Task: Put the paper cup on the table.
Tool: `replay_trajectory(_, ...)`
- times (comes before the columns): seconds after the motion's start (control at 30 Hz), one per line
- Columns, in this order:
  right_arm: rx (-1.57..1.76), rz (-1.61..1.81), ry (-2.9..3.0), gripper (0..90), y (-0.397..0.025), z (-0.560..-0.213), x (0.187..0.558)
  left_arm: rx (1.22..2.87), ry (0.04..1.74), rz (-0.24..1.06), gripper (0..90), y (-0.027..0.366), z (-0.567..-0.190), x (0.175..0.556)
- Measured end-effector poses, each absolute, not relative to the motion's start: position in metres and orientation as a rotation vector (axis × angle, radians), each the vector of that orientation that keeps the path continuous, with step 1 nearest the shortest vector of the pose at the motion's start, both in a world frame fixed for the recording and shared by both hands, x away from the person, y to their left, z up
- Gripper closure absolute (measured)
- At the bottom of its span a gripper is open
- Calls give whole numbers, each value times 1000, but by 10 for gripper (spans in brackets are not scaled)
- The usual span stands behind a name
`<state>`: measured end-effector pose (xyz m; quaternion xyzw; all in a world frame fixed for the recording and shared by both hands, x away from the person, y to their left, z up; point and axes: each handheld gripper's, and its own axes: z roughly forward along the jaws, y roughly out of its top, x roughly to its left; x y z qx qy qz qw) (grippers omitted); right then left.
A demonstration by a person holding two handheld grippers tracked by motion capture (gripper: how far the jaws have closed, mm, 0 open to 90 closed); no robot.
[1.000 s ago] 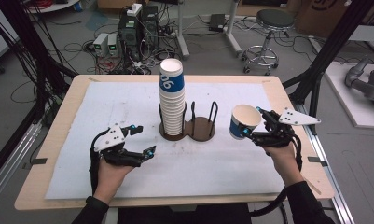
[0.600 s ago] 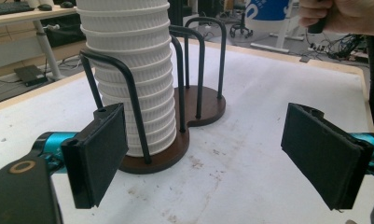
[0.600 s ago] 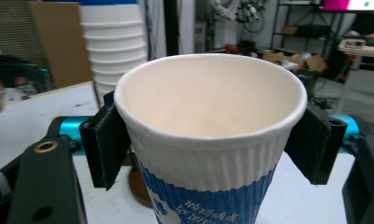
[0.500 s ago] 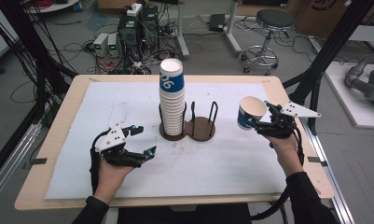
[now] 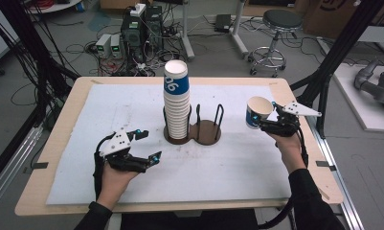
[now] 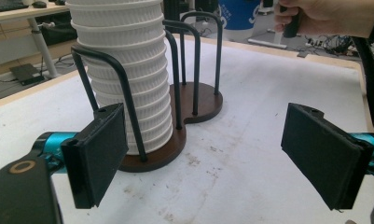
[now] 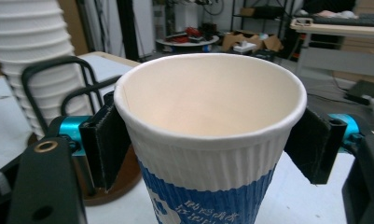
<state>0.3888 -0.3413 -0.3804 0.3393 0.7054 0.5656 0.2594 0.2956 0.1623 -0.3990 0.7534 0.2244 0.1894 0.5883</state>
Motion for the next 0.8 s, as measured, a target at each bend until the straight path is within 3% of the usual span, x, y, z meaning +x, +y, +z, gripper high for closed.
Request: replay_trajectory(0.8,1126,1443,1867,234,-350,-422,416,1771,501,439,144,159,-401,294)
